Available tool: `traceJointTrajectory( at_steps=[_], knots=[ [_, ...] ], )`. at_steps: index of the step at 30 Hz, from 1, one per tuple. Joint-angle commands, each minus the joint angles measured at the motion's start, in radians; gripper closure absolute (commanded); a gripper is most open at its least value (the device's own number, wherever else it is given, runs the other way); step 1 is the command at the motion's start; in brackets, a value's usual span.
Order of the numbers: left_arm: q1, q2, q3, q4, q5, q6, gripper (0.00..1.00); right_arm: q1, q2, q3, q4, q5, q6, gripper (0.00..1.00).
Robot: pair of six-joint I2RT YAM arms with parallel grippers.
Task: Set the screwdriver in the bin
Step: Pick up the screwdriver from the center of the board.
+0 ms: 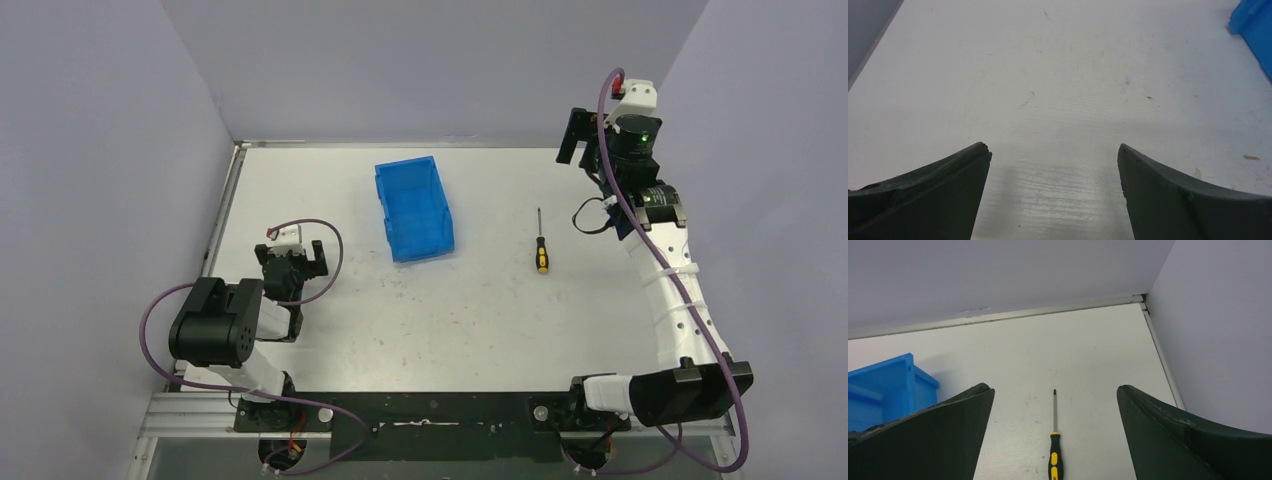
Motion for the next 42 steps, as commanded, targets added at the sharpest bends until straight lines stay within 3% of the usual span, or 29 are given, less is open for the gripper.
traceJointTrajectory(
  at_steps=[1, 6, 12, 24, 42],
  knots=[
    [-0.002, -0.005, 0.018, 0.053, 0.003, 0.007, 0.03, -0.016, 0.022, 0.068, -0.092, -0.022, 0.030, 0.00],
    [-0.002, -0.005, 0.018, 0.054, 0.003, 0.005, 0.03, -0.034, -0.012, 0.043, -0.045, -0.083, 0.002, 0.00],
    [-0.002, -0.004, 0.018, 0.054, 0.003, 0.007, 0.03, -0.033, 0.101, 0.150, -0.176, -0.108, -0.006, 0.00],
    [-0.002, -0.005, 0.018, 0.053, 0.003, 0.005, 0.03, -0.033, 0.244, 0.104, -0.230, -0.159, 0.065, 0.00],
    [-0.002, -0.005, 0.018, 0.054, 0.003, 0.006, 0.03, -0.027, 0.385, -0.174, -0.124, -0.177, 0.083, 0.01]
  ],
)
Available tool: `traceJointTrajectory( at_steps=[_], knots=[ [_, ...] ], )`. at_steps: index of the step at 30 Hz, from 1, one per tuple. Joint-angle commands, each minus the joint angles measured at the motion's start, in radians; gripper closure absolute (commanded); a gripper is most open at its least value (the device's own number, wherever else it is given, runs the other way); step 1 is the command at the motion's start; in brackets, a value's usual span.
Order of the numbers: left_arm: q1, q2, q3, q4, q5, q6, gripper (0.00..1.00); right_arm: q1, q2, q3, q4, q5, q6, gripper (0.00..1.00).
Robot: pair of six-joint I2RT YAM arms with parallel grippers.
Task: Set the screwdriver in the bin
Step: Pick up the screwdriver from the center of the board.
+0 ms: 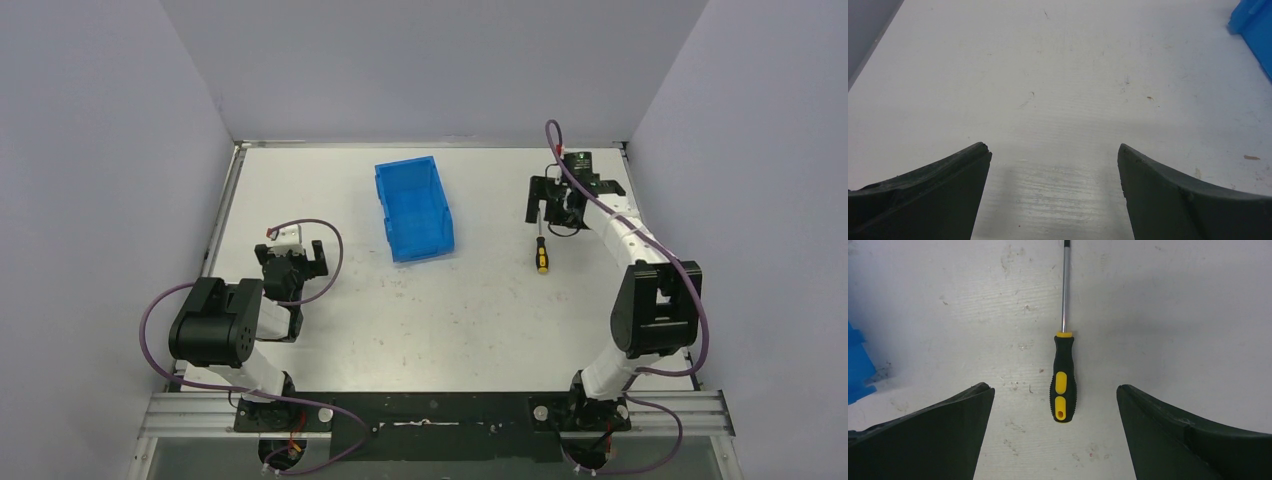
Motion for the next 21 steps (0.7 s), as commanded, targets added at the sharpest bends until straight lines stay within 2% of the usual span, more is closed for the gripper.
traceJointTrajectory(
  at_steps=[1, 6, 14, 21],
  knots=[
    [-0.001, -0.005, 0.018, 0.053, 0.003, 0.006, 0.03, 0.000, 0.026, -0.058, 0.083, -0.002, 0.010, 0.01],
    [-0.002, -0.005, 0.018, 0.053, 0.003, 0.007, 0.03, 0.002, 0.061, -0.119, 0.129, -0.008, 0.015, 0.03],
    [-0.002, -0.005, 0.018, 0.053, 0.003, 0.006, 0.03, 0.009, 0.127, -0.183, 0.186, -0.012, 0.019, 0.14],
    [-0.002, -0.005, 0.018, 0.052, 0.003, 0.006, 0.03, 0.019, 0.173, -0.203, 0.196, 0.006, 0.020, 0.35]
  ],
)
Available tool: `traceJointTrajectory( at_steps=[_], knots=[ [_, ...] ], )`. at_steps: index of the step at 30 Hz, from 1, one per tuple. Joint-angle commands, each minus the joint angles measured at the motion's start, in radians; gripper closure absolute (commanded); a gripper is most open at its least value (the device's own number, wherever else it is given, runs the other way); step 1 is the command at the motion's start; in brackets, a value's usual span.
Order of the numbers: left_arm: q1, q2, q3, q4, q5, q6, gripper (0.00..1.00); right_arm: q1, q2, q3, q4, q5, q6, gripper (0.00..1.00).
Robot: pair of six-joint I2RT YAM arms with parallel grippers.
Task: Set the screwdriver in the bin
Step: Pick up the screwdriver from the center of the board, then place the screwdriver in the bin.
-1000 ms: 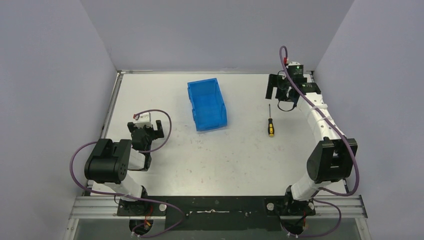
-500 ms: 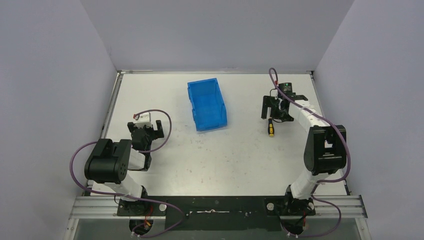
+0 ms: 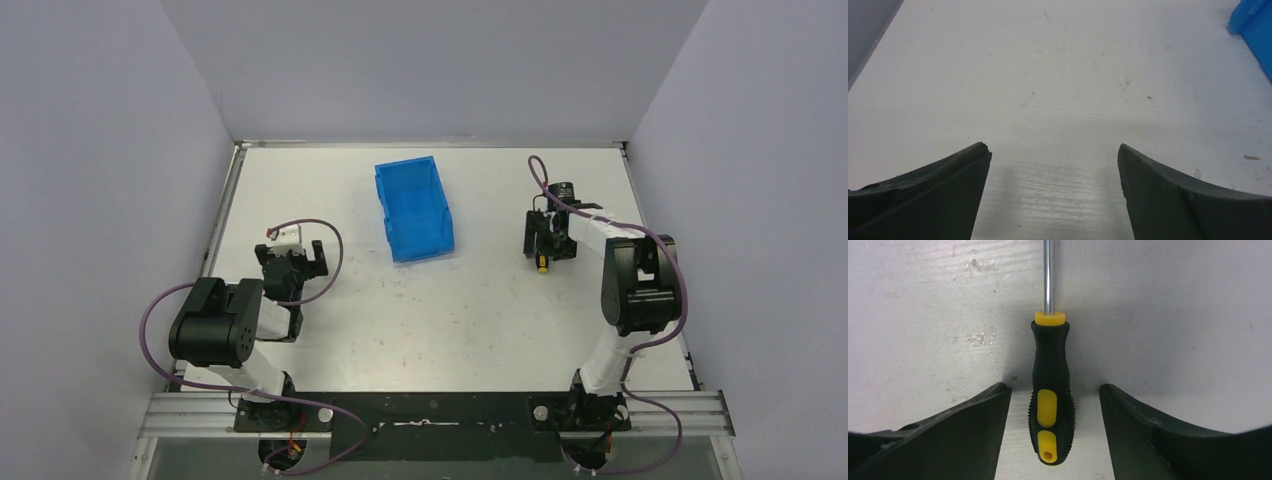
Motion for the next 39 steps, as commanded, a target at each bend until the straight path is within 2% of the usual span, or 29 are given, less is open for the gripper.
traceJointTrajectory(
  at_steps=[1, 10, 18, 26, 39],
  knots=[
    [-0.002, -0.006, 0.017, 0.053, 0.003, 0.007, 0.03, 0.017, 0.015, -0.001, 0.040, 0.025, 0.013, 0.39],
    [-0.002, -0.005, 0.018, 0.053, 0.003, 0.006, 0.03, 0.027, -0.018, 0.000, 0.036, 0.058, 0.020, 0.85],
    [-0.002, -0.005, 0.018, 0.053, 0.003, 0.007, 0.03, 0.028, -0.084, 0.069, -0.023, 0.089, 0.008, 0.93],
    [-0.002, -0.005, 0.018, 0.054, 0.003, 0.006, 0.03, 0.028, -0.152, 0.204, -0.131, 0.108, -0.004, 0.94],
    [-0.002, -0.004, 0.017, 0.053, 0.003, 0.006, 0.03, 0.030, -0.192, 0.537, -0.344, 0.145, -0.020, 0.96]
  ],
)
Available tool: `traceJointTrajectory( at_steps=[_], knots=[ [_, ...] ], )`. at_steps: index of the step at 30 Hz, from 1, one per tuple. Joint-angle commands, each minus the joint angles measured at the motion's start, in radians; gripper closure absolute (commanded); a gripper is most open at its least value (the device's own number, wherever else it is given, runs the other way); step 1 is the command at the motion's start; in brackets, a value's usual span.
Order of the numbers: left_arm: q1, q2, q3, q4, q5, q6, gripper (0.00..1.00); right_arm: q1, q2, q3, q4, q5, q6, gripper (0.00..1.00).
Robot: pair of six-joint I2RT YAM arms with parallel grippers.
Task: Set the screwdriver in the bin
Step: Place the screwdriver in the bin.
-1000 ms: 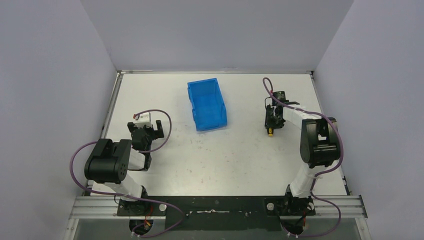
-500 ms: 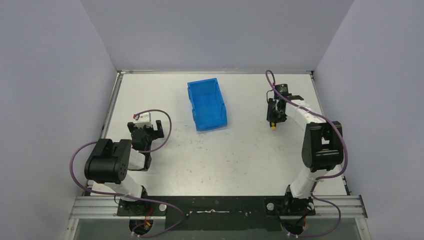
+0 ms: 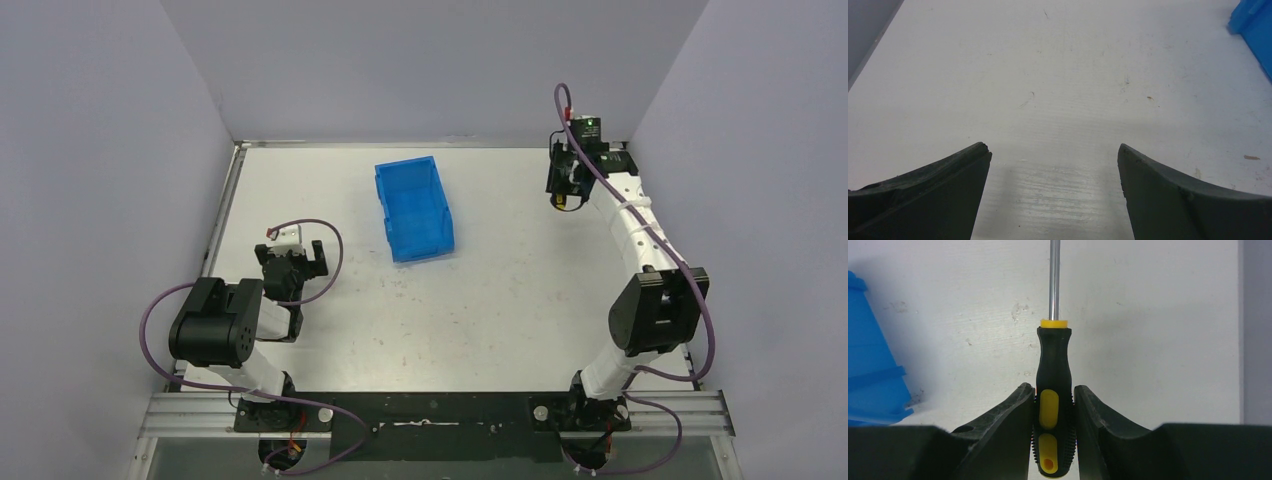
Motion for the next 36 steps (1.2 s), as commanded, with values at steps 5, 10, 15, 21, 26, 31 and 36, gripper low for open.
traceJointTrajectory(
  at_steps=[5, 10, 15, 21, 26, 31, 36],
  knots=[
    [-0.002, -0.005, 0.018, 0.053, 0.003, 0.006, 0.03, 0.010, -0.061, 0.200, -0.132, 0.052, -0.013, 0.96],
    [-0.002, -0.004, 0.018, 0.053, 0.003, 0.006, 0.03, 0.027, -0.059, 0.274, -0.175, 0.073, -0.009, 0.96],
    [-0.002, -0.005, 0.018, 0.053, 0.003, 0.007, 0.03, 0.073, -0.058, 0.315, -0.196, 0.083, 0.006, 0.96],
    [-0.002, -0.005, 0.018, 0.053, 0.003, 0.006, 0.03, 0.183, -0.033, 0.355, -0.199, 0.103, 0.048, 0.96],
    [-0.002, -0.005, 0.018, 0.054, 0.003, 0.006, 0.03, 0.278, 0.016, 0.388, -0.198, 0.138, 0.072, 0.97],
    [-0.001, -0.005, 0.018, 0.054, 0.003, 0.006, 0.03, 0.358, 0.067, 0.422, -0.181, 0.163, 0.095, 0.97],
    [-0.002, -0.006, 0.018, 0.053, 0.003, 0.006, 0.03, 0.435, 0.118, 0.478, -0.176, 0.186, 0.112, 0.97]
  ],
)
